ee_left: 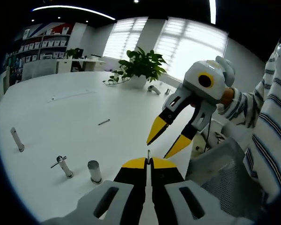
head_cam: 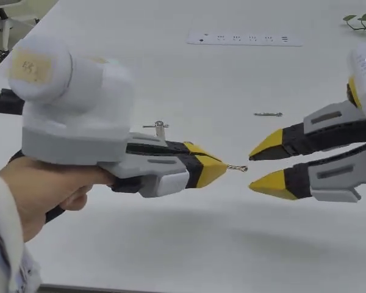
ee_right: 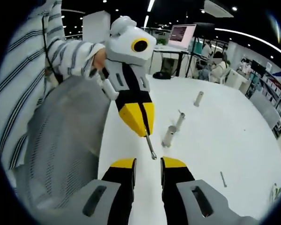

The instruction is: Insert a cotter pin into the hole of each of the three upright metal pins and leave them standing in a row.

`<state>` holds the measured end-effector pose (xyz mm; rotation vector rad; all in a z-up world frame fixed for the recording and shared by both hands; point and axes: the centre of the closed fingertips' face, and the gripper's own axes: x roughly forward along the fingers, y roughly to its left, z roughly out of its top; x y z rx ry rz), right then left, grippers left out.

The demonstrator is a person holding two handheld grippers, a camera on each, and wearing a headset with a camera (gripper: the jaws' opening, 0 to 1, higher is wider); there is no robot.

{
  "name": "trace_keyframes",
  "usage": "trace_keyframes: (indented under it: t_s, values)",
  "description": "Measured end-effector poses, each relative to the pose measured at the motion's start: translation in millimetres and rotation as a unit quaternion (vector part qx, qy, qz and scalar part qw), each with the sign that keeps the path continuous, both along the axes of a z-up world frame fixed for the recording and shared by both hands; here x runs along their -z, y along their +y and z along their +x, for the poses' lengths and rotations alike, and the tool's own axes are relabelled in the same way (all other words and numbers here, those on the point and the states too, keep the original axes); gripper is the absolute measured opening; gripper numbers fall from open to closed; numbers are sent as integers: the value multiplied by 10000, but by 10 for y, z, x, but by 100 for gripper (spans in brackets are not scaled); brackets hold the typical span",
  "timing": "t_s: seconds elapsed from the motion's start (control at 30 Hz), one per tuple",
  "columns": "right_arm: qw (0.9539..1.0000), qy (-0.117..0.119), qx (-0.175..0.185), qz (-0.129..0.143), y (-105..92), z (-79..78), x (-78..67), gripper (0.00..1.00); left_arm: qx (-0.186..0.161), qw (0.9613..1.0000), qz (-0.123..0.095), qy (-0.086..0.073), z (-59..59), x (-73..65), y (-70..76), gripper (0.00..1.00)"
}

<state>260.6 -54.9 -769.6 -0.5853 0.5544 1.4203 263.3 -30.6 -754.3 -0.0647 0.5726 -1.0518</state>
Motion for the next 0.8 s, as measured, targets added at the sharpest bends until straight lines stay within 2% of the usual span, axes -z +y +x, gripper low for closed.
trace_keyframes:
  t_s: [0.07,0.1,0.17,0.27,0.3,0.4,0.47,0.67,0.7,0.73,0.77,0.8]
  values:
    - [9999,119,7,95,5,-8,-9,22,163,9997,36,-180,-23,-17,-6,0]
    - [9998,173,-1,112,5,-16,-7,22,298,9990,82,-333,-33,-28,-16,0]
    - [9997,202,-27,114,6,-23,2,21,472,9976,64,-496,-77,-53,-53,0]
    - [9994,319,-109,93,5,-80,41,20,735,9935,142,-858,-109,-75,-80,0]
    - [9993,341,-130,123,13,-90,35,20,803,9925,127,-907,-133,-85,-103,0]
    - [9988,419,-228,95,21,-136,32,16,932,9906,135,-989,-148,-88,-109,0]
    - [9983,485,-309,8,14,-173,51,14,995,9901,135,-979,-161,-80,-108,0]
    - [9973,585,-439,-9,38,-238,65,10,1189,9880,96,-978,-213,-67,-120,0]
    - [9972,594,-449,-4,44,-247,65,8,1232,9872,119,-1008,-228,-65,-120,0]
    - [9972,599,-452,-2,46,-250,65,8,1431,9818,178,-1235,-244,-75,-130,0]
    - [9970,621,-462,-6,51,-261,68,7,1363,9847,130,-1079,-260,-68,-129,0]
    - [9968,638,-474,-23,51,-270,75,7,1379,9842,122,-1108,-263,-72,-133,0]
